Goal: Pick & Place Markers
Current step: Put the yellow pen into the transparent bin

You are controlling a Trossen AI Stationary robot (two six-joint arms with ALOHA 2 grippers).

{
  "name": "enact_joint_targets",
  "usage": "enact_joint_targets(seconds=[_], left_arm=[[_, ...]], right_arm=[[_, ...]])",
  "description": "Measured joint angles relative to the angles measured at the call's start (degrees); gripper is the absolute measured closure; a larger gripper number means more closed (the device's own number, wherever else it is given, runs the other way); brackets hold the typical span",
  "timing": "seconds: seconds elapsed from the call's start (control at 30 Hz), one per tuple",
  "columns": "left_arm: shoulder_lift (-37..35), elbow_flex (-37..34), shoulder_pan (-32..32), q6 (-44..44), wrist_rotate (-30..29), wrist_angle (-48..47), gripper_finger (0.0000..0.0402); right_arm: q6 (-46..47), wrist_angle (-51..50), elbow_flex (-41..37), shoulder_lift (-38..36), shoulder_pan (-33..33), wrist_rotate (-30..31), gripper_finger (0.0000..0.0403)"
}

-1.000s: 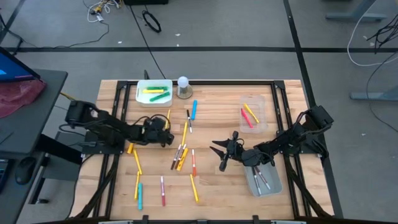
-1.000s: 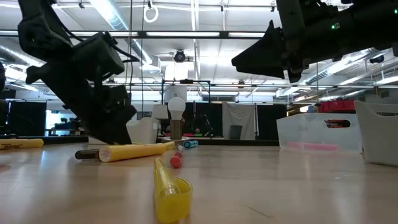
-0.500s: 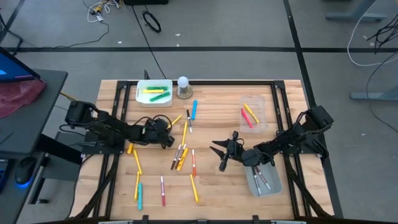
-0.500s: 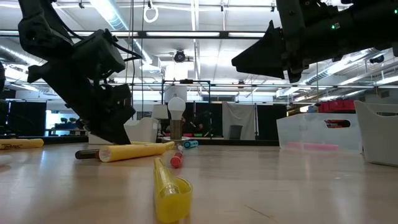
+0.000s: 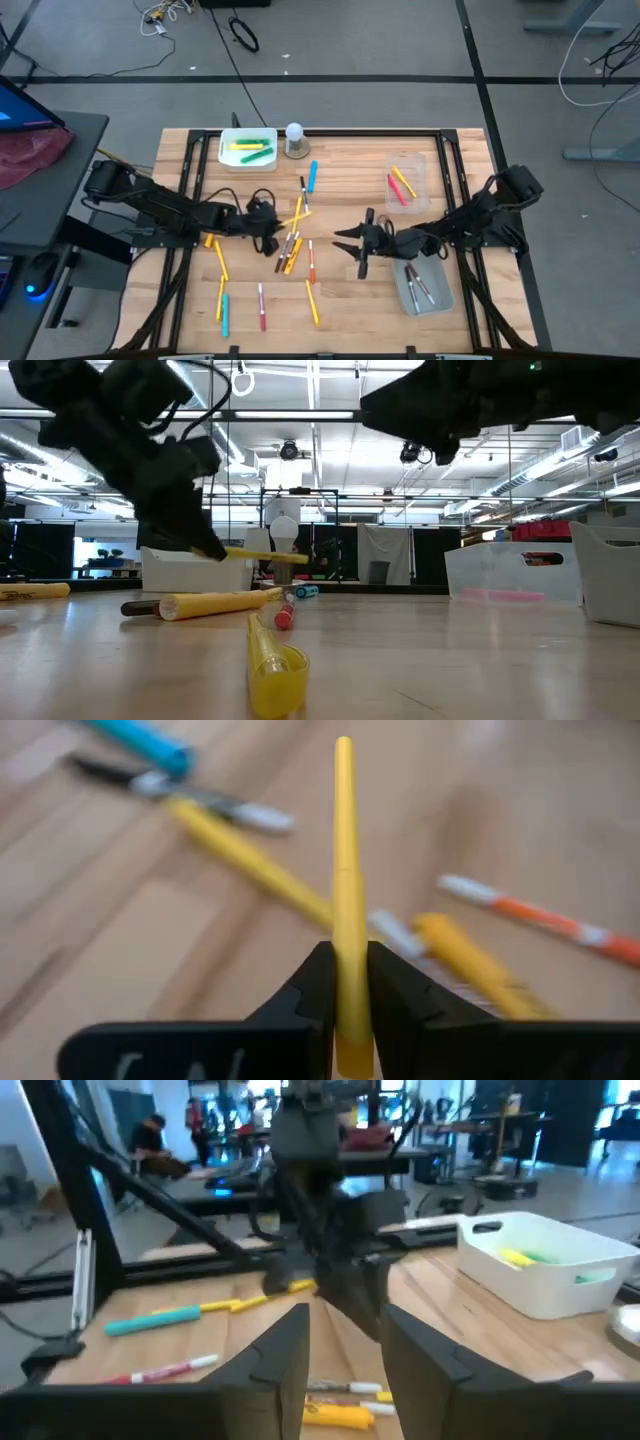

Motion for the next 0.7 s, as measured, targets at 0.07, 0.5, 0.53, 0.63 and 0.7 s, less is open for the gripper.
enact_joint_targets(seconds=[0.07,0.5,0.53,0.63,0.7], left_arm=[[0.3,1.9,-0.6,1.4,2.5,-0.1,0.0357],[1.2,6.9,-2.3,6.2,6.0,0.2,0.0355],[1.2,6.9,-2.6,6.6,6.0,0.3,0.0355],[1.2,6.9,-3.0,8.0,6.2,0.9,0.0355],[1.2,6.9,-3.4,8.6,6.3,1.6,0.0354]], right_arm=[[0.0,-4.7,1.3,-0.3,-1.4,-3.1,0.0269],[-2.6,-33.8,10.3,1.4,-8.5,-8.1,0.0180],[-3.1,-34.0,10.2,1.4,-8.8,-8.6,0.0180],[-4.3,-33.5,10.2,1.4,-10.0,-13.9,0.0187],[-4.8,-33.1,10.2,1.4,-10.5,-16.7,0.0196]])
